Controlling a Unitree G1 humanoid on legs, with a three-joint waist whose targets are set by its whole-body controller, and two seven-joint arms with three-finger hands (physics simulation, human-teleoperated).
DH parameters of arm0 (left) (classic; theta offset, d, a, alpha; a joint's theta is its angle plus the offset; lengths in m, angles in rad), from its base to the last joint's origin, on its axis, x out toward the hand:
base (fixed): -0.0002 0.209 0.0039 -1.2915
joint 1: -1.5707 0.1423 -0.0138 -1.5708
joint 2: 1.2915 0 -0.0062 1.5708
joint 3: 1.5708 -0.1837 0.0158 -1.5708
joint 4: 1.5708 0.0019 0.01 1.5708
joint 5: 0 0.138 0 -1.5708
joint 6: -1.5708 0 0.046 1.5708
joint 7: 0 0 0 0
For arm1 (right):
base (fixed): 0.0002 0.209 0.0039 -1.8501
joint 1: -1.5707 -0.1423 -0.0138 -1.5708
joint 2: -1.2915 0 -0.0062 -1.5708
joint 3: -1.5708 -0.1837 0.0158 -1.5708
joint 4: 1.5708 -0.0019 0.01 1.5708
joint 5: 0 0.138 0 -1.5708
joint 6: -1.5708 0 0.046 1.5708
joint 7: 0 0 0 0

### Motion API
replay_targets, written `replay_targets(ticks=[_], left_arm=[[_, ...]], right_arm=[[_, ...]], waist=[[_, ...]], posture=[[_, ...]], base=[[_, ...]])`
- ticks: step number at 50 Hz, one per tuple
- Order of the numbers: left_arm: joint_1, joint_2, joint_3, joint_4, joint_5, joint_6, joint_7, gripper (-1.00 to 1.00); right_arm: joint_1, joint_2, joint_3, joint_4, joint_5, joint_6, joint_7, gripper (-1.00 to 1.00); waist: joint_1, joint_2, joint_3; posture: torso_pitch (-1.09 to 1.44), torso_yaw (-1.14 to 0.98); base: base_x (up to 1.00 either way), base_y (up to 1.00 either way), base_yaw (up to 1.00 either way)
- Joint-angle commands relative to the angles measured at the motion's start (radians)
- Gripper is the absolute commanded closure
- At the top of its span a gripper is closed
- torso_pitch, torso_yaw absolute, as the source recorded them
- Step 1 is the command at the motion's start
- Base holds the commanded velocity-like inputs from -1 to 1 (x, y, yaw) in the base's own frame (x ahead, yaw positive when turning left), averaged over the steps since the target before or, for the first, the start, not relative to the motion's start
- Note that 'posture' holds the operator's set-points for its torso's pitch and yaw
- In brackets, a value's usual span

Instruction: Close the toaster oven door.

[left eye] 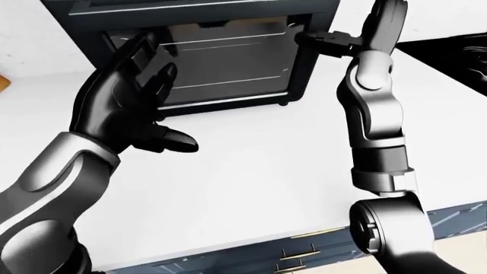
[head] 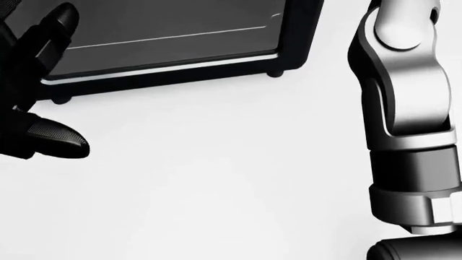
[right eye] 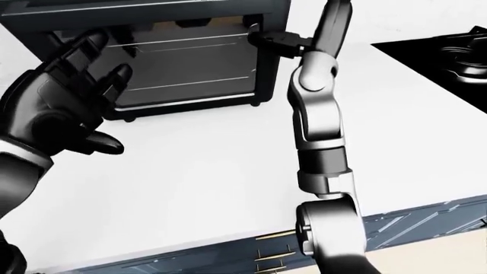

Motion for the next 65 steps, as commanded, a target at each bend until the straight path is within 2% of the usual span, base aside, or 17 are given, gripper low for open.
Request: replay_targets(ticks=[1, 13, 16, 24, 39, 57, 65], left_arm=[[-0.030, 0.011, 0.021, -0.017, 0.017, -0.022, -0.012, -1.00], [-0.088, -0.035, -0.032, 0.104, 0.180, -0.050, -0.119, -1.00], [-0.053, -0.064, -0.055, 0.113, 0.245, -0.078, -0.163, -1.00], [-0.076, -0.100, -0.065, 0.177, 0.358, -0.102, -0.234, -1.00], [-0.150, -0.114, -0.065, 0.233, 0.404, -0.097, -0.254, -1.00], [-0.214, -0.125, -0.102, 0.384, 0.480, -0.178, -0.297, -1.00], [-0.249, -0.121, -0.099, 0.423, 0.494, -0.185, -0.306, -1.00]], right_arm=[[-0.038, -0.010, -0.003, -0.029, -0.008, -0.030, -0.001, -1.00], [-0.073, -0.007, 0.001, -0.035, 0.004, -0.005, -0.002, -1.00], [-0.057, -0.009, -0.003, -0.029, 0.007, -0.018, -0.003, -1.00], [-0.035, -0.008, -0.006, -0.057, 0.015, -0.010, -0.007, -1.00], [-0.053, -0.033, -0.016, -0.046, 0.014, -0.010, -0.013, -1.00], [-0.043, -0.045, -0.020, -0.048, 0.023, -0.011, -0.011, -1.00], [-0.028, -0.045, -0.020, -0.058, 0.018, -0.009, -0.006, -1.00]], waist=[[0.000, 0.001, -0.029], [0.003, -0.004, -0.029], [0.002, -0.005, -0.029], [0.005, -0.013, -0.032], [0.006, -0.015, -0.031], [0.009, -0.021, -0.032], [0.011, -0.024, -0.032]], posture=[[0.00, 0.00], [0.00, 0.00], [0.00, 0.00], [0.00, 0.00], [0.00, 0.00], [0.00, 0.00], [0.00, 0.00]], base=[[0.00, 0.00, 0.00], [0.00, 0.00, 0.00], [0.00, 0.00, 0.00], [0.00, 0.00, 0.00], [0.00, 0.00, 0.00], [0.00, 0.00, 0.00], [0.00, 0.00, 0.00]])
